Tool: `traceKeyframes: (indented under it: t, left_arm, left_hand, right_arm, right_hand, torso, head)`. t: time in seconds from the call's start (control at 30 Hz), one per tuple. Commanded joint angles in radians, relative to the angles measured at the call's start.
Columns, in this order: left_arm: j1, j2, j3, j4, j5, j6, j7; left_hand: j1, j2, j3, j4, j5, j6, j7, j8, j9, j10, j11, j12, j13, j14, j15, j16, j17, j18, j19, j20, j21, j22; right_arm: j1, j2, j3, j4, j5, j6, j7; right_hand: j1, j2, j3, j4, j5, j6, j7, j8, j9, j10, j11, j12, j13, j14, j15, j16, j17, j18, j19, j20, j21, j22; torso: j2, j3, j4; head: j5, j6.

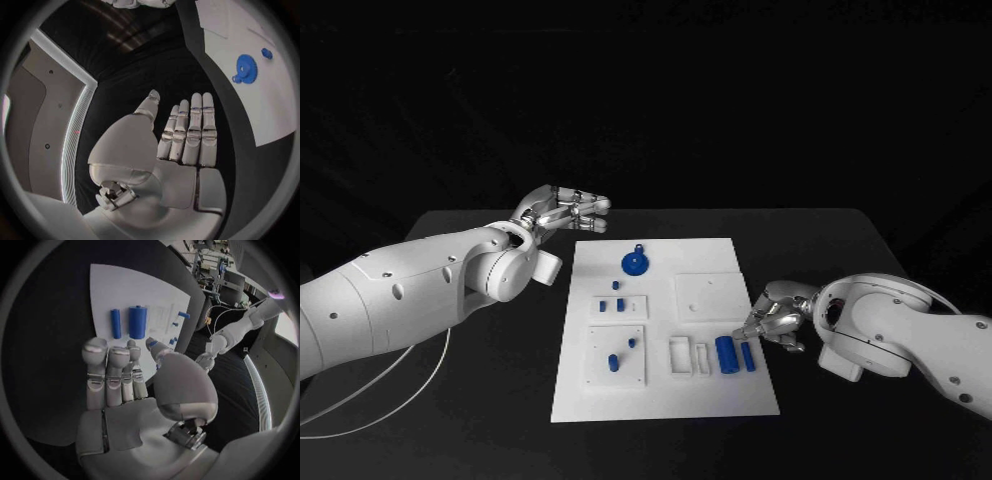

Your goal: Assemble the parts on the task board

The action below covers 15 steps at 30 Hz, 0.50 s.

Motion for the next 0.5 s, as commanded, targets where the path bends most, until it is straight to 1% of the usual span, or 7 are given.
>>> traceKeyframes:
  t: [0.03,0.13,0.2,0.23,0.27,0.33,0.5]
  left_arm:
    - [-0.001,-0.002,0.001,0.007,0.028,0.035,0.032]
    - [-0.001,-0.004,0.001,0.008,0.028,0.038,0.033]
    - [-0.001,-0.004,0.001,0.008,0.028,0.039,0.033]
    - [-0.001,-0.004,0.001,0.009,0.028,0.040,0.033]
    - [-0.001,-0.004,0.001,0.009,0.028,0.040,0.033]
    - [-0.001,-0.004,0.001,0.009,0.028,0.041,0.032]
    - [-0.001,-0.003,0.001,0.009,0.022,0.042,0.027]
  left_hand:
    - [-0.003,0.005,-0.006,-0.002,0.005,0.001,0.005,0.003,0.000,-0.001,0.003,0.001,-0.001,-0.005,0.001,-0.005,-0.001,-0.008,0.000,0.001,-0.003,-0.001]
    - [-0.003,0.004,-0.008,-0.002,0.005,-0.001,0.006,0.003,0.000,-0.003,0.004,0.001,-0.001,-0.006,0.001,-0.005,-0.001,-0.008,0.001,0.002,-0.003,-0.002]
    - [-0.003,0.004,-0.008,-0.002,0.005,-0.001,0.006,0.003,0.000,-0.003,0.004,0.001,-0.001,-0.006,0.001,-0.005,-0.001,-0.008,0.001,0.002,-0.003,-0.002]
    - [-0.003,0.004,-0.008,-0.002,0.005,-0.001,0.006,0.003,0.000,-0.003,0.004,0.001,-0.001,-0.006,0.001,-0.005,-0.001,-0.008,0.001,0.002,-0.003,-0.002]
    - [-0.003,0.004,-0.008,-0.002,0.005,-0.001,0.006,0.003,0.000,-0.003,0.004,0.001,-0.001,-0.006,0.001,-0.005,-0.001,-0.008,0.001,0.002,-0.003,-0.002]
    - [-0.004,0.004,-0.009,-0.001,0.005,-0.003,0.006,0.004,0.000,-0.003,0.004,0.001,-0.001,-0.006,0.002,-0.005,-0.002,-0.007,0.001,0.002,-0.004,-0.003]
    - [0.001,0.008,-0.008,-0.003,0.008,-0.002,0.006,0.004,0.000,-0.004,0.004,0.001,-0.001,-0.005,0.001,-0.005,-0.002,-0.006,0.003,0.002,-0.004,-0.005]
  right_arm:
    - [-0.003,-0.003,0.000,0.015,0.009,0.068,-0.070]
    - [-0.004,-0.004,0.000,0.024,0.005,0.072,-0.077]
    - [-0.004,-0.003,0.000,0.028,0.000,0.075,-0.080]
    - [-0.004,-0.002,0.000,0.030,-0.003,0.078,-0.083]
    - [-0.004,-0.002,0.000,0.030,-0.003,0.078,-0.083]
    - [-0.005,-0.002,0.000,0.033,-0.007,0.085,-0.086]
    - [-0.005,0.005,-0.002,0.037,-0.021,0.100,-0.095]
  right_hand:
    - [-0.019,0.004,-0.001,0.011,-0.005,-0.002,-0.005,-0.002,-0.001,0.012,0.000,0.001,0.016,0.009,-0.002,0.009,0.020,-0.014,0.046,-0.003,0.026,0.105]
    - [-0.031,0.002,-0.004,0.024,-0.023,-0.002,-0.005,-0.002,0.000,0.016,0.001,-0.001,0.026,0.010,-0.002,0.009,0.028,-0.014,0.042,-0.003,0.037,0.105]
    - [-0.037,0.000,-0.006,0.032,-0.035,0.000,-0.005,-0.002,0.001,0.018,0.001,-0.001,0.031,0.011,-0.002,0.009,0.032,-0.014,0.041,-0.002,0.043,0.106]
    - [-0.044,-0.002,-0.005,0.042,-0.055,0.002,-0.006,-0.002,0.002,0.021,0.000,-0.001,0.035,0.012,-0.002,0.012,0.036,-0.014,0.041,-0.003,0.049,0.106]
    - [-0.044,-0.002,-0.005,0.042,-0.055,0.002,-0.006,-0.002,0.002,0.021,0.000,-0.001,0.035,0.012,-0.002,0.012,0.036,-0.014,0.041,-0.003,0.049,0.106]
    - [-0.049,-0.007,-0.001,0.056,-0.081,0.004,-0.006,-0.002,0.003,0.023,0.000,-0.001,0.040,0.012,-0.002,0.013,0.041,-0.014,0.039,-0.002,0.056,0.107]
    - [-0.052,-0.014,0.005,0.072,-0.086,0.000,-0.004,-0.002,0.002,0.025,0.002,-0.005,0.048,0.013,-0.001,0.013,0.047,-0.014,0.037,-0.001,0.067,0.108]
  torso:
    - [0.002,-0.0012,-0.0008]
    - [0.001,-0.0017,-0.0022]
    - [0.001,-0.0021,-0.0017]
    - [0.001,-0.0022,-0.0006]
    - [0.001,-0.0022,-0.0006]
    - [0.002,-0.0017,0.0007]
    - [0.001,-0.0017,-0.0003]
  head:
    - [0.001,-0.003]
    - [0.001,-0.003]
    - [0.000,-0.005]
    - [-0.001,-0.006]
    - [-0.001,-0.006]
    - [-0.002,-0.009]
    - [-0.004,-0.014]
